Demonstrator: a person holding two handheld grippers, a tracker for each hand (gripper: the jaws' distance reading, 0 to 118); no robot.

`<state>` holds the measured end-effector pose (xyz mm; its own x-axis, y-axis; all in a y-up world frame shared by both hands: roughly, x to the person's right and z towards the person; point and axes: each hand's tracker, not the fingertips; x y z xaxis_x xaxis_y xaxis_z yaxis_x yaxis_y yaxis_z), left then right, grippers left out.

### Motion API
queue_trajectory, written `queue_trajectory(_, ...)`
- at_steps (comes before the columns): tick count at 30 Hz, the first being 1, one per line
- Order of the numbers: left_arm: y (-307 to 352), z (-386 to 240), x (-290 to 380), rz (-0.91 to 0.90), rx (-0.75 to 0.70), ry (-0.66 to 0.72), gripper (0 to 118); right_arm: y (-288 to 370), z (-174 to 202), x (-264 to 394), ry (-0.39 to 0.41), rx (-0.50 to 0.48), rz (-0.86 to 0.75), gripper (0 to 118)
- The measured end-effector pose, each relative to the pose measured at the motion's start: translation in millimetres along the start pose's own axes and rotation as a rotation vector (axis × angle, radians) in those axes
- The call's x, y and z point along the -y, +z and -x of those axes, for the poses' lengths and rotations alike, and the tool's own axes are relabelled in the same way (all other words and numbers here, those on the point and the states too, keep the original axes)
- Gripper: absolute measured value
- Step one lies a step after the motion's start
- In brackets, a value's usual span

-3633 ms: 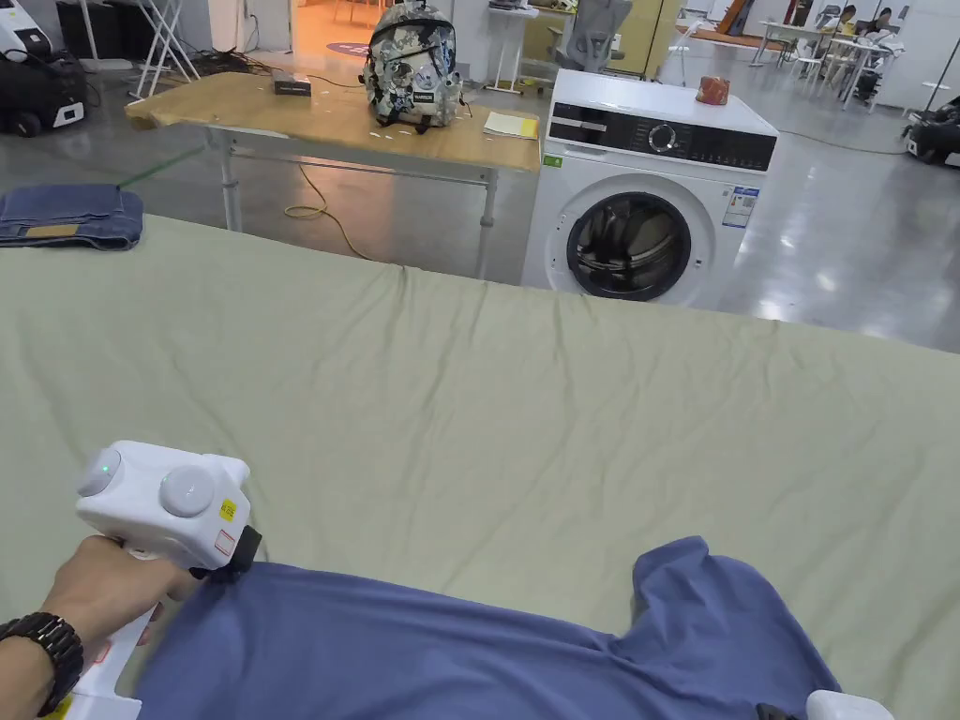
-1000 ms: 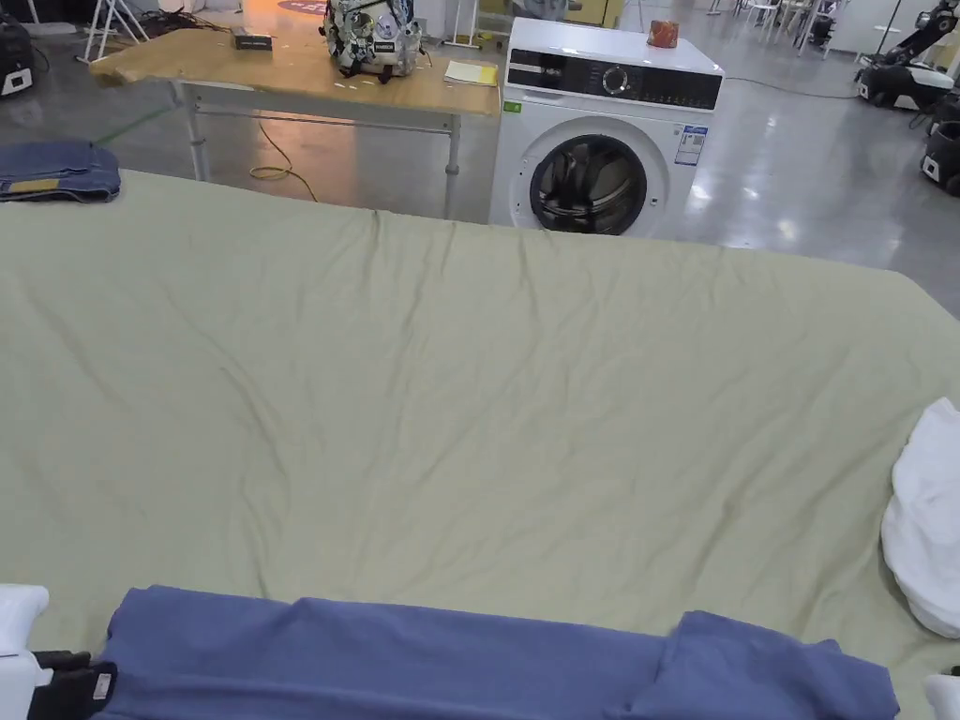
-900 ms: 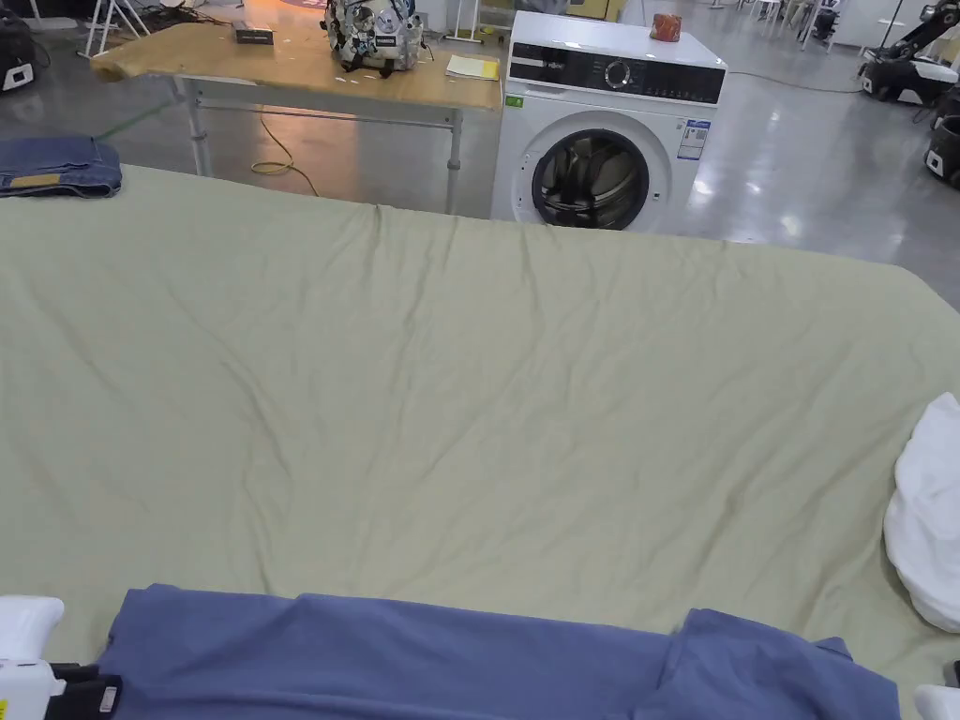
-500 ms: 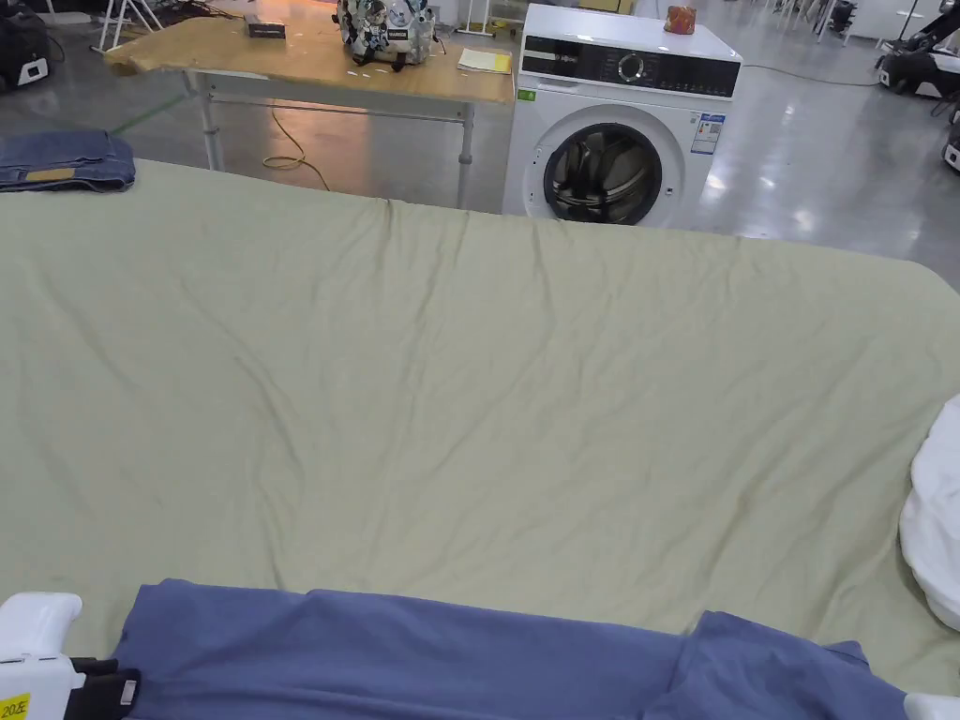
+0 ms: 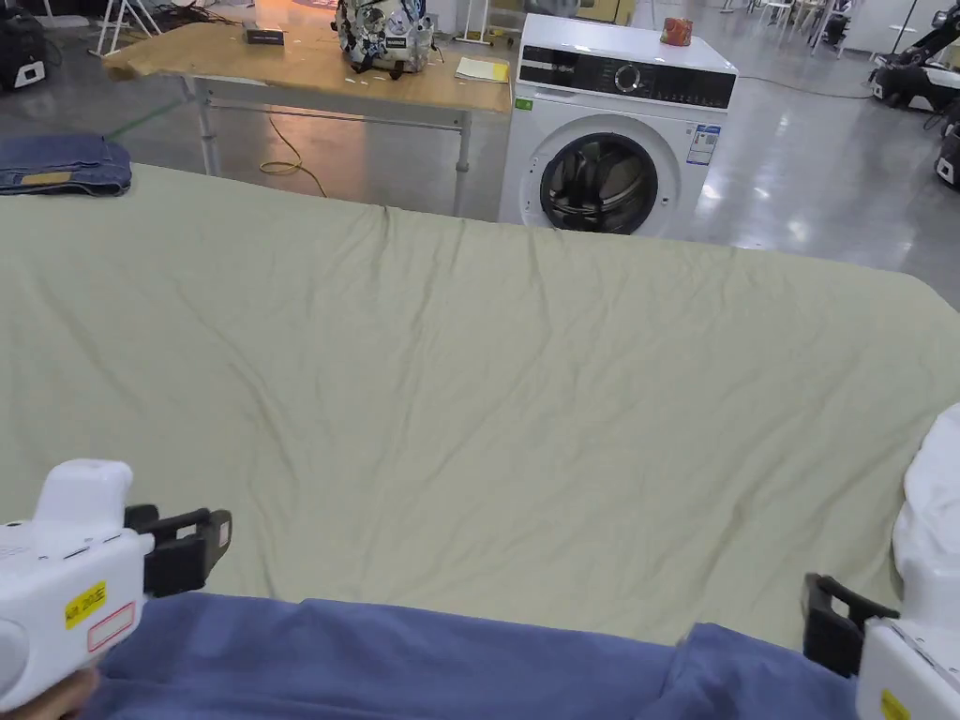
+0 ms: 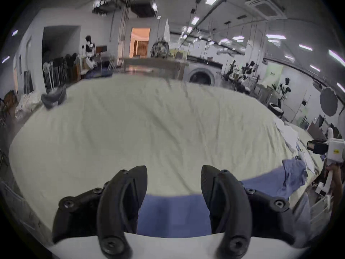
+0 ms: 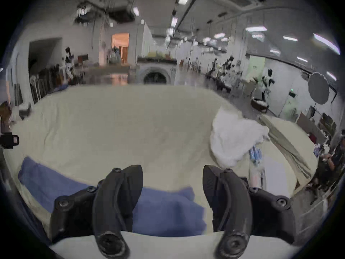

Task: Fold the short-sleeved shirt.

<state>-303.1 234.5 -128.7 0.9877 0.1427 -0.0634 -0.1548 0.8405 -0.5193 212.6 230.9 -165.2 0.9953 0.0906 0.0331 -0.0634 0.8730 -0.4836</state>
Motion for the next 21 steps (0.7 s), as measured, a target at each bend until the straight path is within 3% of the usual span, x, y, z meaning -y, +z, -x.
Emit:
queue_trajectory(4, 4, -33, -6, -0.168, -0.071, -0.093, 59, 1, 37, -11, -0.033, -0.067, -0.17, 66)
queue_trajectory(6, 6, -43, -9, -0.242, -0.074, -0.103, 53, 4, 57, -16, -0.034, -0.074, -0.248, 52)
queue_trajectory(10, 9, -62, -13, -0.35, -0.17, -0.167, 4, 7, 86, -26, -0.05, -0.107, -0.346, 1)
queue_trajectory(17, 27, -68, -22, -0.468, -0.166, -0.173, 0, 9, 112, -35, -0.063, -0.105, -0.402, 0)
queue_trajectory(21, 36, -47, -28, -0.406, -0.112, -0.17, 0, 6, 116, -35, -0.064, -0.115, -0.405, 0)
